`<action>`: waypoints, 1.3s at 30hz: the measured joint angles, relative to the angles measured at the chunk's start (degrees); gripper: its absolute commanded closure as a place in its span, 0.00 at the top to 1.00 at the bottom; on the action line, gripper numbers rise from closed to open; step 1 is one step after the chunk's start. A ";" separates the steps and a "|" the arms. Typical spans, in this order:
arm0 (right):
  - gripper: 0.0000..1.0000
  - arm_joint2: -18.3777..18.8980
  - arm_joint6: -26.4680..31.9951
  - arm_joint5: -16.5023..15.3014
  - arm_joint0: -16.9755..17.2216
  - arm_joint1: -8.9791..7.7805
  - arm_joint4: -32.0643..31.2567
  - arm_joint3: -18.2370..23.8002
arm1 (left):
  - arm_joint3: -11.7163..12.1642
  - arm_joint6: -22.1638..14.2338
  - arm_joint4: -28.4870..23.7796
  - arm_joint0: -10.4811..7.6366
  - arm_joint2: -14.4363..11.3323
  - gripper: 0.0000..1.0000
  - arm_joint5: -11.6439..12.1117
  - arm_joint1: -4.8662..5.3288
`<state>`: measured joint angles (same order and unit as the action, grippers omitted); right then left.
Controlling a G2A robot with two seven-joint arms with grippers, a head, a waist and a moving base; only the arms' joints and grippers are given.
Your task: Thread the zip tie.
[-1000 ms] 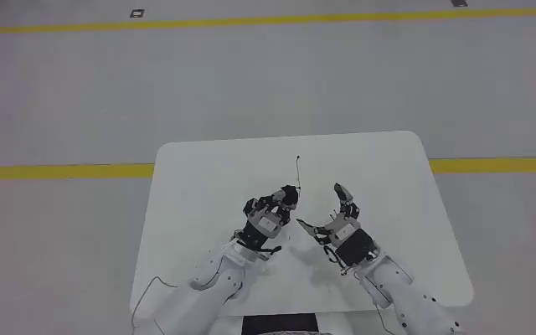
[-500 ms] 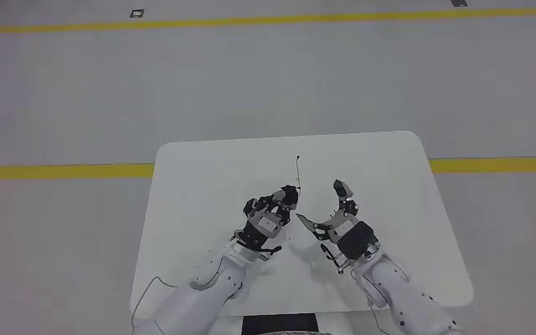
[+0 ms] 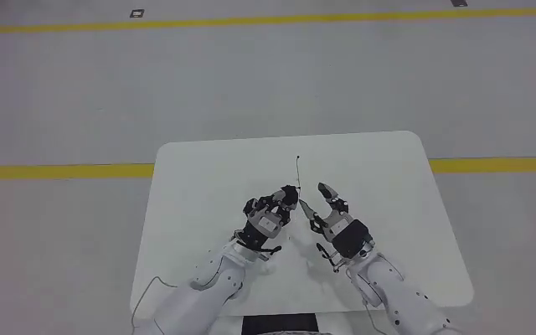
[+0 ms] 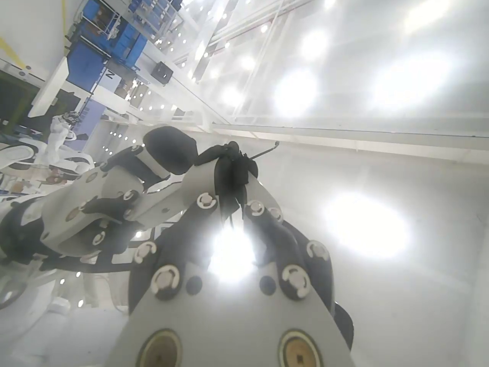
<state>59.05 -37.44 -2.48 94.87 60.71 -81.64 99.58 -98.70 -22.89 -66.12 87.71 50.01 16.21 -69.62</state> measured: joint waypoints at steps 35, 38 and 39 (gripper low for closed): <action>0.23 -1.18 2.20 -2.05 -1.25 2.15 -1.01 -0.17 | 0.00 0.00 0.00 0.00 0.00 0.00 0.00 0.00; 0.20 -1.22 2.20 -2.05 -1.33 2.31 -1.25 -0.05 | 0.00 0.00 0.00 0.00 0.00 0.00 0.00 0.00; 0.19 -1.22 2.20 -2.04 -1.35 2.35 -1.31 -0.04 | 0.00 0.00 0.00 0.00 0.00 0.00 0.00 0.00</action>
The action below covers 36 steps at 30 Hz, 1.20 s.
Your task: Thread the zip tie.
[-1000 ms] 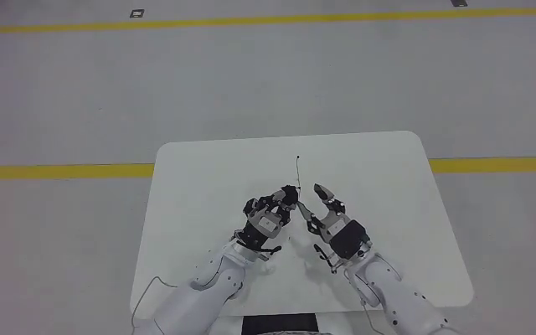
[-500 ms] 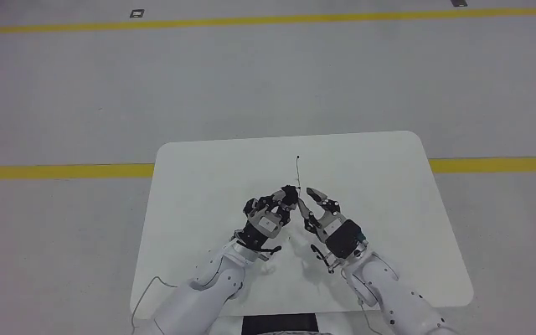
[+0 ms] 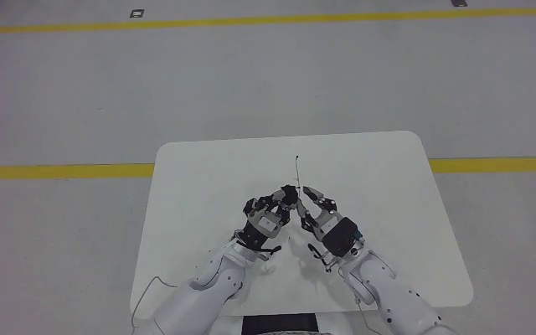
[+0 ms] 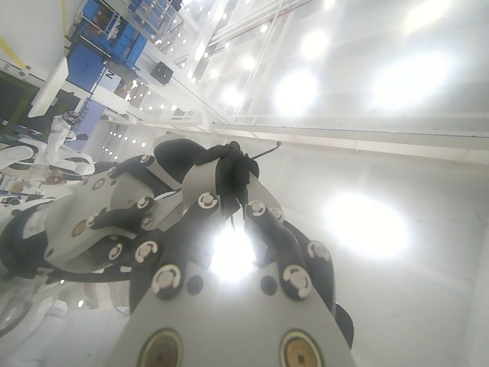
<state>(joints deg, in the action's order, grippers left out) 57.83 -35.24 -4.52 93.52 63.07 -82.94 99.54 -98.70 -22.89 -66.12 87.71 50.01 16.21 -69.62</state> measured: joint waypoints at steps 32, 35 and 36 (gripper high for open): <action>0.00 1.48 0.04 -1.44 0.66 1.13 0.12 -0.72 | 0.00 0.00 0.00 0.00 0.00 0.00 0.00 0.00; 0.00 1.92 -0.04 -2.71 0.91 1.14 1.20 -0.90 | 0.00 0.00 0.00 0.00 0.00 0.00 0.00 0.00; 0.00 2.06 -0.07 -3.14 0.99 1.14 1.53 -0.93 | 0.00 0.00 0.00 0.00 0.00 0.00 0.00 0.00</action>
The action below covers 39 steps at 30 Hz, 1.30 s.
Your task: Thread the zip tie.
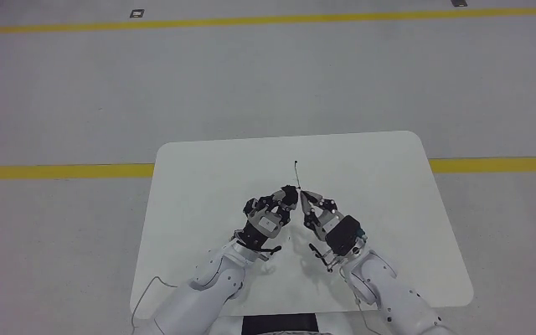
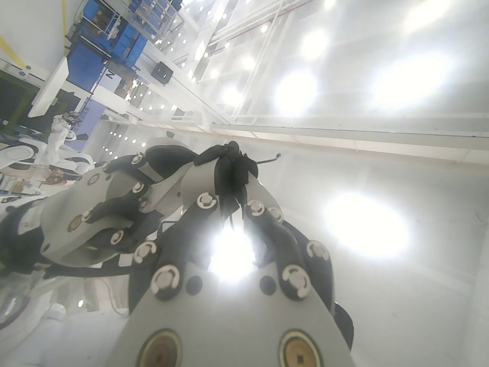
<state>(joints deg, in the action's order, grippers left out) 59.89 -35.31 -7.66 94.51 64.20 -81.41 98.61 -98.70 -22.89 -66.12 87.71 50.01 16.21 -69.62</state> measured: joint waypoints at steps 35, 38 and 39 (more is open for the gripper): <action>0.00 1.61 6.76 -1.72 0.08 0.55 -1.33 -5.13 | 0.00 0.00 0.00 0.00 0.00 0.00 0.00 0.00; 0.00 1.59 7.16 -1.65 -0.03 0.63 -1.64 -5.28 | 0.00 0.00 0.00 0.00 0.00 0.00 0.00 0.00; 0.00 1.59 7.25 -1.64 -0.04 0.64 -1.75 -5.31 | 0.00 0.00 0.00 0.00 0.00 0.00 0.00 0.00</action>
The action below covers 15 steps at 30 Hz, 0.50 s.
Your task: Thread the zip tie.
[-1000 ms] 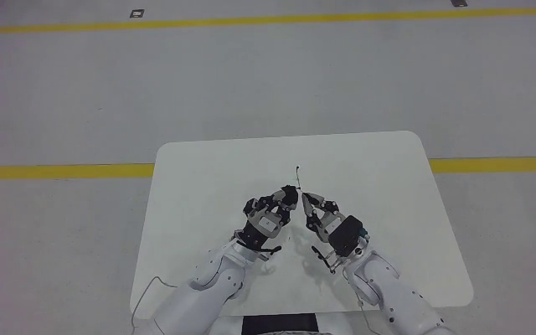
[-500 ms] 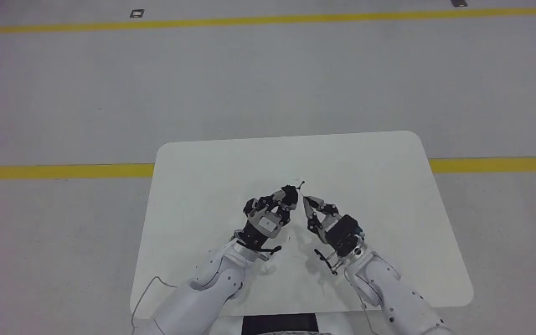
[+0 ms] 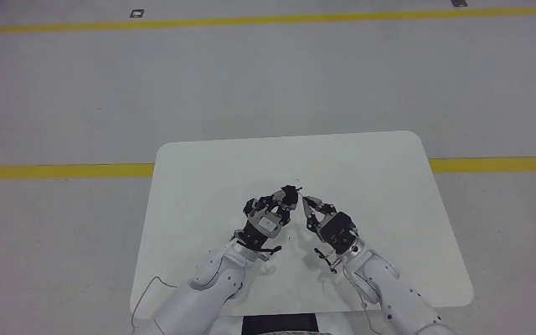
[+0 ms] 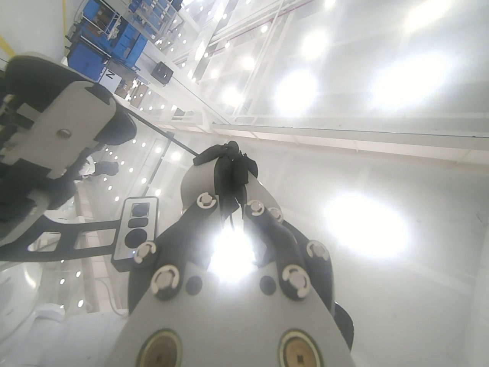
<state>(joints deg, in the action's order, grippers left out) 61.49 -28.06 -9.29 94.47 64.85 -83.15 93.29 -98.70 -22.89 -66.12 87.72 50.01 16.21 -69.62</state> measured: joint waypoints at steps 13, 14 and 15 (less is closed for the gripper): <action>0.00 0.11 0.53 0.41 -0.11 0.17 -2.50 -0.32 | 0.00 0.00 0.00 0.00 0.00 0.00 0.00 0.00; 0.00 0.11 0.45 0.37 -0.09 0.18 -2.59 -0.31 | 0.00 0.00 0.00 0.00 0.00 0.00 0.00 0.00; 0.00 0.12 0.40 0.35 -0.08 0.20 -2.66 -0.31 | 0.00 0.00 0.00 0.00 0.00 0.00 0.00 0.00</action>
<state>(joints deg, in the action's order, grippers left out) 61.61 -27.66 -8.94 94.39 65.04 -85.81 92.98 -98.70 -22.89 -66.12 87.71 50.01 16.21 -69.62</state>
